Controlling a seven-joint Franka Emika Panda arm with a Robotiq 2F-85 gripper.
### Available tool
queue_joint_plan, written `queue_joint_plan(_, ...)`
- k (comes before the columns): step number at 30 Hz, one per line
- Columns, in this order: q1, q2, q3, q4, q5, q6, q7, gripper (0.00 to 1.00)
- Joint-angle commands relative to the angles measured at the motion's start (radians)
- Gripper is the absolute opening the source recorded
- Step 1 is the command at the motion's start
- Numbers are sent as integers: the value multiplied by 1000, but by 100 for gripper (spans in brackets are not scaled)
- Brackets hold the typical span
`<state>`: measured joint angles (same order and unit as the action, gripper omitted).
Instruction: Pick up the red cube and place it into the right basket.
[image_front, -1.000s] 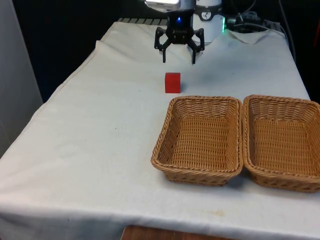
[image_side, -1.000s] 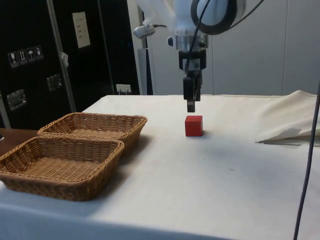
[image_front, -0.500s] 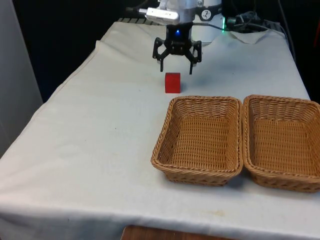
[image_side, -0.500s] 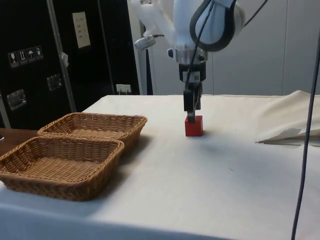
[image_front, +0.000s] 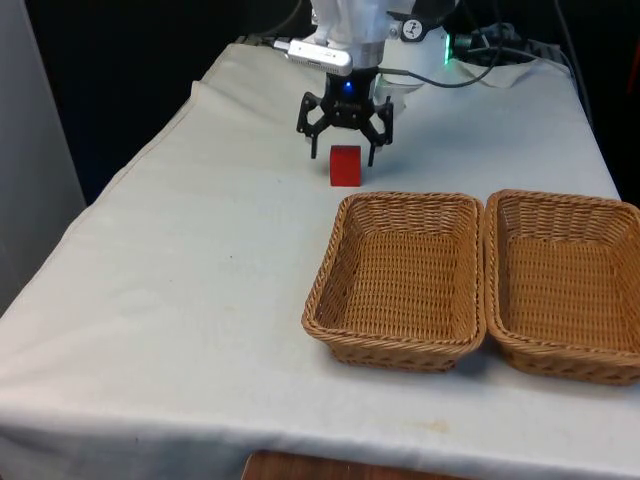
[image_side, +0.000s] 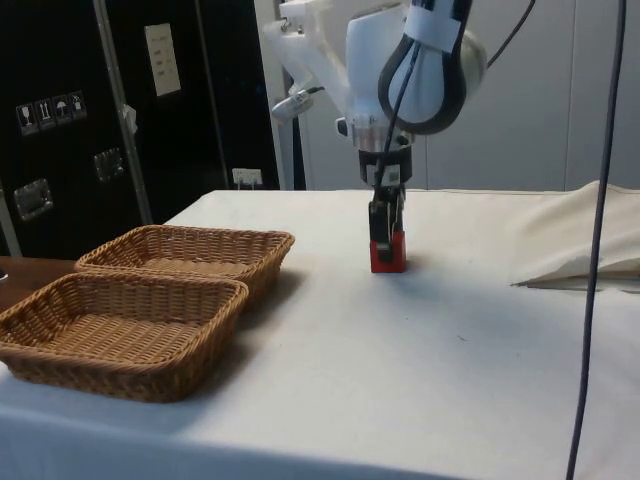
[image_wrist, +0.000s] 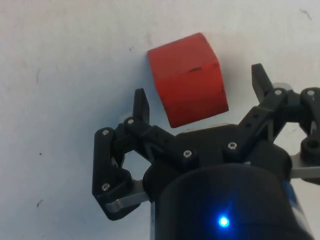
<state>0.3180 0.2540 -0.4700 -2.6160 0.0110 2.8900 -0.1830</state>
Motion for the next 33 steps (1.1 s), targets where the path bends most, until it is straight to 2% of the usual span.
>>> queue_joint_plan(1,-11,-10,18,-5,19,5,-13,100)
queue_joint_plan(3,-8,-5,15,-3,15,6,-9,98)
queue_joint_plan(4,-8,-4,14,-3,14,6,-8,91)
queue_joint_plan(7,-6,-2,12,-3,12,6,-7,59)
queue_joint_plan(8,0,4,1,1,0,2,0,46)
queue_joint_plan(9,-6,-2,12,-3,12,6,-6,46)
queue_joint_plan(10,-5,-1,11,-3,11,6,-5,20)
queue_joint_plan(12,-5,-2,11,-3,11,6,-5,2)
queue_joint_plan(16,-5,-1,10,-3,10,5,-4,2)
queue_joint_plan(18,0,2,2,1,0,0,1,3)
queue_joint_plan(20,-4,-1,10,-3,10,5,-4,3)
queue_joint_plan(25,7,-24,-6,15,-7,-23,5,3)
queue_joint_plan(26,7,-30,-8,19,-10,-30,6,3)
queue_joint_plan(27,2,-20,2,18,0,-14,1,3)
queue_joint_plan(28,7,-36,-9,23,-12,-36,6,3)
queue_joint_plan(33,7,-80,-17,36,-28,-81,9,3)
